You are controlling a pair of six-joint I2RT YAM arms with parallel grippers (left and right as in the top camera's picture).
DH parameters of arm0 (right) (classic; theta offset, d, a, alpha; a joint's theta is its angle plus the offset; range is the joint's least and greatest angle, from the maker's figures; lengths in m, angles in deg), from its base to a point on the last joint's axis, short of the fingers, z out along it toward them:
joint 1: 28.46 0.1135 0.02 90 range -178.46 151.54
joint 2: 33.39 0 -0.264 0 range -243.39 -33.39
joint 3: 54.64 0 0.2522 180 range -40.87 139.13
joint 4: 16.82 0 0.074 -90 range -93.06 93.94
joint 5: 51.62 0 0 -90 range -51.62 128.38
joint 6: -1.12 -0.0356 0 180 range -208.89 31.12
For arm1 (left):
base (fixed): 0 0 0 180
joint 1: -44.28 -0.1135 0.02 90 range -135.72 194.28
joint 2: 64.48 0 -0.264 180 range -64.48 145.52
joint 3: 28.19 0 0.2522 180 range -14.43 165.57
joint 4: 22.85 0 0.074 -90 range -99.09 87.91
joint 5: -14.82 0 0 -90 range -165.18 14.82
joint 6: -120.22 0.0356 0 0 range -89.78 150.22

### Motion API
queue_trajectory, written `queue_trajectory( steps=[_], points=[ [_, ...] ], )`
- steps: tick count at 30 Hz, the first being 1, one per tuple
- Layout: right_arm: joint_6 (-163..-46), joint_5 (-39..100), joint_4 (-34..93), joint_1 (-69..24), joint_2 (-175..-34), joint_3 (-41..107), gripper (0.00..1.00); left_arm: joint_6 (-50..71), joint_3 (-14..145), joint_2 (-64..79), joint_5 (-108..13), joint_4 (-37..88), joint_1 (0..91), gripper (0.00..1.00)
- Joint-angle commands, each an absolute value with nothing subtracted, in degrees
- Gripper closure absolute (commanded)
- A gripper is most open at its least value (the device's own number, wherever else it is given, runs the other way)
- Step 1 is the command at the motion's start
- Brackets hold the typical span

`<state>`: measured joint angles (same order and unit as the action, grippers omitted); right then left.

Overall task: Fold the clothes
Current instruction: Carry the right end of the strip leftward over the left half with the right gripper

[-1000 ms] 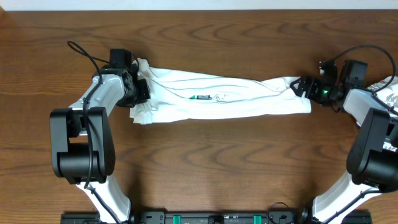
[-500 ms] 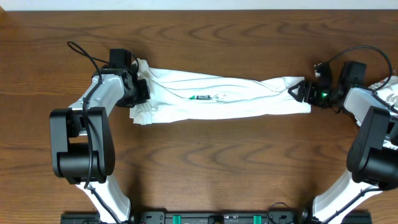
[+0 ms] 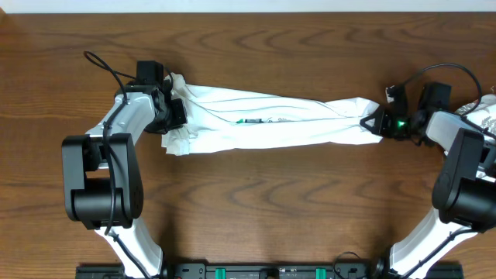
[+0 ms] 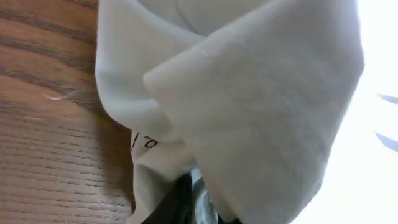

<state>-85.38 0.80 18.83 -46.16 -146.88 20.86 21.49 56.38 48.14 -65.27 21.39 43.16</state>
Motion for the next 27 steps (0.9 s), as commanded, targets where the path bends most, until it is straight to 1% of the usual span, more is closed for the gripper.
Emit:
queue_trajectory(
  steps=[1, 3, 7, 11, 16, 17, 18, 19, 22, 27],
  points=[
    [-87.74, 4.34, 20.80, -48.78, -143.51, 21.52, 0.99, 22.06, 53.71, 52.38, -67.85, 24.52, 42.37, 0.83],
    [-88.85, 5.35, 22.94, -50.24, -140.41, 22.96, 0.99, 22.10, 54.46, 51.46, -67.87, 25.59, 42.37, 0.85],
    [-89.03, 8.14, 27.25, -52.10, -134.48, 25.98, 0.99, 21.97, 56.40, 46.33, -67.52, 27.67, 42.43, 0.86],
    [-88.50, 13.26, 30.33, -52.41, -130.09, 28.97, 0.99, 21.97, 56.90, 37.89, -63.93, 28.15, 42.43, 0.84],
    [-87.02, 16.49, 32.93, -52.41, -128.15, 32.71, 0.99, 21.99, 56.90, 26.92, -63.63, 28.87, 42.48, 0.83],
    [-86.56, 16.52, 33.37, -52.41, -128.10, 33.43, 0.99, 22.01, 56.90, 24.84, -63.63, 28.85, 42.48, 0.83],
    [-86.38, 16.54, 33.83, -52.38, -128.10, 34.37, 0.99, 22.01, 56.90, 23.18, -63.65, 28.85, 42.48, 0.78],
    [-85.75, 16.43, 34.22, -52.36, -128.10, 35.20, 0.99, 22.01, 56.90, 21.58, -63.65, 28.85, 42.48, 0.77],
    [-84.55, 15.34, 36.71, -51.62, -128.10, 38.54, 0.99, 21.99, 56.90, 17.50, -63.65, 29.07, 42.48, 0.77],
    [-83.39, 9.24, 42.18, -46.55, -128.10, 45.84, 0.99, 19.76, 56.90, 11.86, -63.65, 30.38, 42.46, 0.76]
  ],
)
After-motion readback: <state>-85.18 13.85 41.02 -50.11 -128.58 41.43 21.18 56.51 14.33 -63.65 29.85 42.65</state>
